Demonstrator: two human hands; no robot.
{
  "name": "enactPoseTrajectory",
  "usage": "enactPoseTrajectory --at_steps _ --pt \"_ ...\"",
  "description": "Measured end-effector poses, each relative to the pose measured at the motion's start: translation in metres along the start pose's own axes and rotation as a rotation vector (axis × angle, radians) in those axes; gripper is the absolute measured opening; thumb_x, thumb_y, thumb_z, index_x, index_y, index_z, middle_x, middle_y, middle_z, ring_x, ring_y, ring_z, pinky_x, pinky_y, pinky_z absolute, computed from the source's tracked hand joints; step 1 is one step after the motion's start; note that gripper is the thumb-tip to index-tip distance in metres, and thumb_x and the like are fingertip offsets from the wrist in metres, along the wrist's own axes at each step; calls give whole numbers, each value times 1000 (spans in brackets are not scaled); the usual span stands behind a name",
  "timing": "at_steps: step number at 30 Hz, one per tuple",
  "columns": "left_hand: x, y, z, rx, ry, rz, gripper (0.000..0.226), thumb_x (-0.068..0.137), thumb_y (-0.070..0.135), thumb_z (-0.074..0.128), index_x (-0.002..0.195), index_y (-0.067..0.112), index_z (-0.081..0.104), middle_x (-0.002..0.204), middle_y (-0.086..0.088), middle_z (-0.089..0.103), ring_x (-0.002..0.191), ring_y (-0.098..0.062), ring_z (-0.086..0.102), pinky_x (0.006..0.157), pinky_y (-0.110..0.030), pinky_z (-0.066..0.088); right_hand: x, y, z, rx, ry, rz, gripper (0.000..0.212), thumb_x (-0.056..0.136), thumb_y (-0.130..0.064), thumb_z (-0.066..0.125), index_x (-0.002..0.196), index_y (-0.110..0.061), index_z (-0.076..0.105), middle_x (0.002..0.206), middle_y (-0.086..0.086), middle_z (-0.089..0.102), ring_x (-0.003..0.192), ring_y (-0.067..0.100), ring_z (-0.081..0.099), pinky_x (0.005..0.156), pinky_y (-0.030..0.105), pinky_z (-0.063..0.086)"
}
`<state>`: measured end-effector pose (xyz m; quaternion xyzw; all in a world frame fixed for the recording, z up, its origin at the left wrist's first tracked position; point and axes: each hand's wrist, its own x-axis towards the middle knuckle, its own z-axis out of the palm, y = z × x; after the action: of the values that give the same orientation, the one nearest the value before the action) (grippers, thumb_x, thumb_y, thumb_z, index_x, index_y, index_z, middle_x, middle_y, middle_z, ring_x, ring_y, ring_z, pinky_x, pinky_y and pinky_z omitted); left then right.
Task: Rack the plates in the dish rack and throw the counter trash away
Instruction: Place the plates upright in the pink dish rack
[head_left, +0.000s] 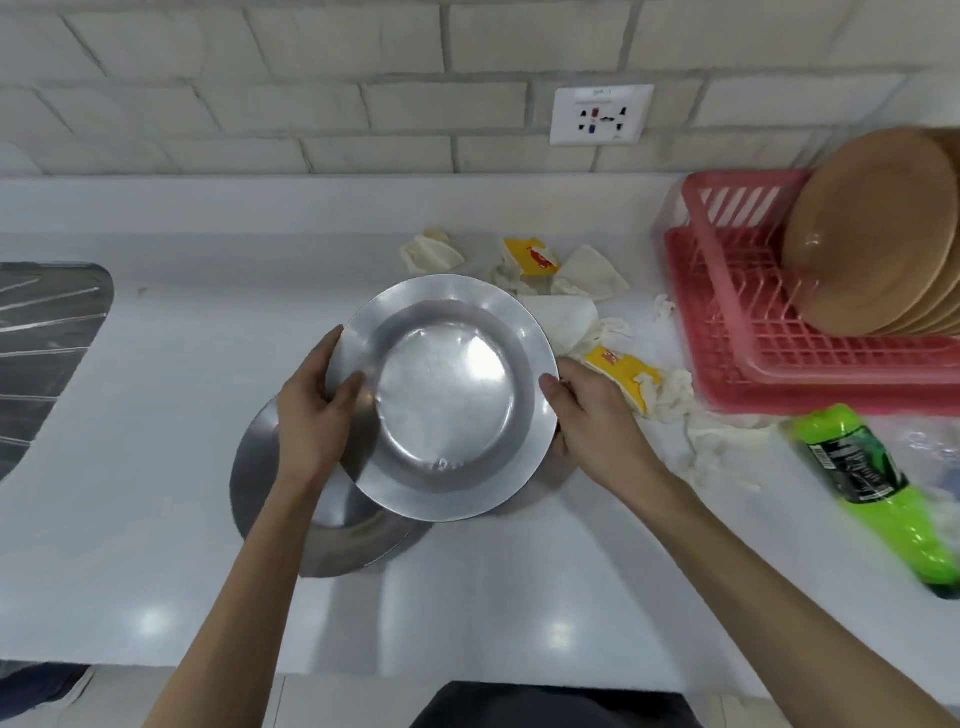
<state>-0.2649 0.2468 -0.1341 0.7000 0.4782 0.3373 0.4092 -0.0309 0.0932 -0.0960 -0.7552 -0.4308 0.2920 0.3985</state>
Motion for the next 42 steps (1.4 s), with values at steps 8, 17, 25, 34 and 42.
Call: enactPoseTrajectory --at_steps 8,17,25,34,42 --pt "-7 42 93 -116 -92 -57 73 82 19 64 150 32 39 146 17 51 134 -6 48 113 -41 41 -8 2 -84 26 146 -40 38 89 -7 53 125 -19 51 99 5 66 90 22 61 79 39 50" --pt "-16 92 165 -188 -215 16 76 82 18 73 147 39 39 128 37 55 119 -5 60 102 -33 49 -17 10 -167 -41 234 -125 27 91 -2 52 116 -12 54 90 -6 63 79 2 56 63 14 42" --pt "-22 147 233 -297 -307 118 63 88 12 73 143 30 47 123 11 66 105 -6 67 82 -15 51 -17 -1 -260 -277 345 -188 34 88 -1 48 120 -10 52 86 -5 59 84 16 59 65 21 39" --pt "-20 170 306 -162 -474 273 66 87 19 76 147 19 47 137 9 61 124 -2 55 97 -20 47 -3 -5 -332 -585 468 -138 29 82 -1 42 111 -3 45 76 13 49 73 32 45 61 42 37" --pt "-24 154 335 141 -548 560 49 82 57 58 116 25 74 123 12 68 129 -3 35 112 -40 35 27 -8 -356 -775 436 -145 34 89 4 38 123 2 40 67 1 38 52 17 39 42 29 23"
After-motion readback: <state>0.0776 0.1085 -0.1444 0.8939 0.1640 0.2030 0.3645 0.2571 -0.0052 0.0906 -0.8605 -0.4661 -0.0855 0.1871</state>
